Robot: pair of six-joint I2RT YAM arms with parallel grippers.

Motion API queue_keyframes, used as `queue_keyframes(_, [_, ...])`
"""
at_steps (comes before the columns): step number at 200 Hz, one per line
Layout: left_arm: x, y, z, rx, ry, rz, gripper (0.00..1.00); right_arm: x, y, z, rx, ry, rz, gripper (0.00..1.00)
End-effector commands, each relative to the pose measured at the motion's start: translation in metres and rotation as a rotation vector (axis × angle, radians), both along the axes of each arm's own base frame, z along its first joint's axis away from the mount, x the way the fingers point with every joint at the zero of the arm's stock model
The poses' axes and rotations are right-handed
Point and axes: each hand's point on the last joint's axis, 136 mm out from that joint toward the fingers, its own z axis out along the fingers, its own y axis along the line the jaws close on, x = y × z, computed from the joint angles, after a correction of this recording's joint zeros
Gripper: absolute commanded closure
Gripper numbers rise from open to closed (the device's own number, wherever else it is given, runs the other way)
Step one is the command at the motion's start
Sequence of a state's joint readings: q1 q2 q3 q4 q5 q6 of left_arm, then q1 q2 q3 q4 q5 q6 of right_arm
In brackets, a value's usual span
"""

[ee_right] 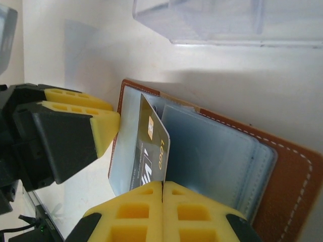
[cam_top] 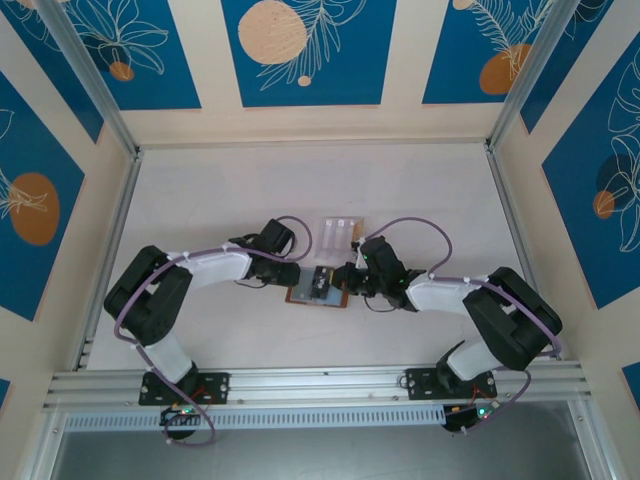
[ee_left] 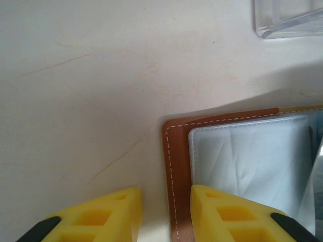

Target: Put the credit cards into the card holder

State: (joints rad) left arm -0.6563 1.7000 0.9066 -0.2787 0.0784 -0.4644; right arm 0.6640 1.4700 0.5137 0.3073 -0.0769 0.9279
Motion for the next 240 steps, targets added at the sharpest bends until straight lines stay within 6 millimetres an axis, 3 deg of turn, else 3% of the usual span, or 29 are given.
queue_keyframes(1, [-0.022, 0.003, -0.036, 0.053, 0.085, -0.022, 0.68, -0.004, 0.001, -0.006, -0.016, 0.014, -0.005, 1.0])
queue_keyframes(122, [-0.022, 0.003, -0.04, 0.055, 0.087, -0.022, 0.68, -0.026, -0.006, -0.016, -0.045, 0.15, 0.011, 1.0])
queue_keyframes(187, [-0.021, 0.001, -0.039, 0.045, 0.082, -0.023, 0.68, -0.02, -0.006, -0.02, -0.05, 0.22, 0.006, 1.0])
queue_keyframes(240, [-0.021, 0.001, -0.039, 0.043, 0.079, -0.025, 0.68, -0.005, -0.003, -0.011, -0.049, 0.209, 0.012, 1.0])
